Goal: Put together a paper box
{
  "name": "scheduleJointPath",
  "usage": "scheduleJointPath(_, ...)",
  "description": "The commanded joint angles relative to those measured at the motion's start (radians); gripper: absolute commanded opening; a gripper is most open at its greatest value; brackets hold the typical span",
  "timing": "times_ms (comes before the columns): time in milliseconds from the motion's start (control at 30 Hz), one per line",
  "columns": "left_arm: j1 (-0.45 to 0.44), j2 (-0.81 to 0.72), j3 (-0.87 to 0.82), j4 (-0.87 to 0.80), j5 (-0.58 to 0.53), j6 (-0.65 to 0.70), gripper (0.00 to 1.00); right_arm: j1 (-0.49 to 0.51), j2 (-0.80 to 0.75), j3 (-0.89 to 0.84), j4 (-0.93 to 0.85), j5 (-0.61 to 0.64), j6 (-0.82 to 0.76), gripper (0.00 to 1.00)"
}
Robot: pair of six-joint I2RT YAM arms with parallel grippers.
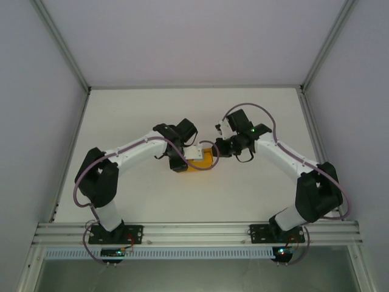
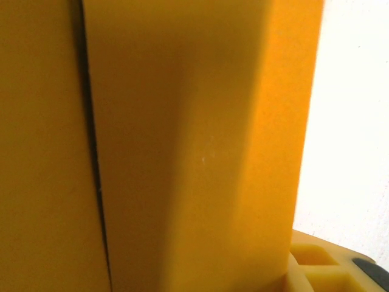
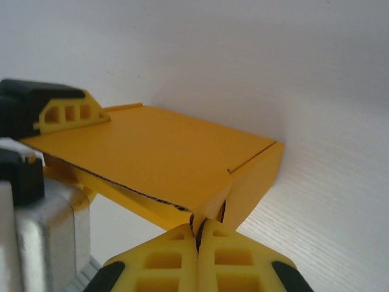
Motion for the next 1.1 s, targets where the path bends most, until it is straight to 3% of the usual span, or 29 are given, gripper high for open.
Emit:
scheduleJointPath(0,-0.013,0.002,0.002,0.061,0.053,0.006,0.27,0.053,-0.077,-0.136,0.199,0.043,-0.116,0.0)
scheduleJointPath(200,-0.01,0.002,0.015,0.078,0.066,-0.012,0.29,0.116,-0.181,-0.345,0.463,0.165,-0.181,0.0)
scheduleJointPath(367,-0.008,-0.005,0.019,0.093,0.072,-0.028,0.33,0.161,-0.206,-0.401,0.524,0.3,-0.199,0.0)
scheduleJointPath(567,-0.005,-0.017,0.018,0.099,0.074,-0.045,0.41,0.194,-0.219,-0.438,0.564,0.345,-0.219,0.0)
scheduleJointPath(767,-0.002,-0.06,0.008,0.127,0.069,-0.061,0.55,0.201,-0.243,-0.411,0.508,0.399,-0.192,0.0)
scheduleJointPath(967,-0.003,-0.134,-0.033,0.181,0.069,-0.081,0.78,0.24,-0.221,-0.369,0.454,0.48,-0.155,0.0)
scheduleJointPath(1000,-0.001,-0.147,-0.042,0.188,0.068,-0.082,0.82,0.244,-0.215,-0.361,0.445,0.491,-0.149,0.0)
scheduleJointPath(1033,-0.001,-0.16,-0.05,0.192,0.066,-0.086,0.96,0.248,-0.207,-0.355,0.435,0.508,-0.142,0.0)
scheduleJointPath(1067,-0.001,-0.173,-0.059,0.194,0.065,-0.092,1.0,0.252,-0.198,-0.345,0.424,0.522,-0.137,0.0)
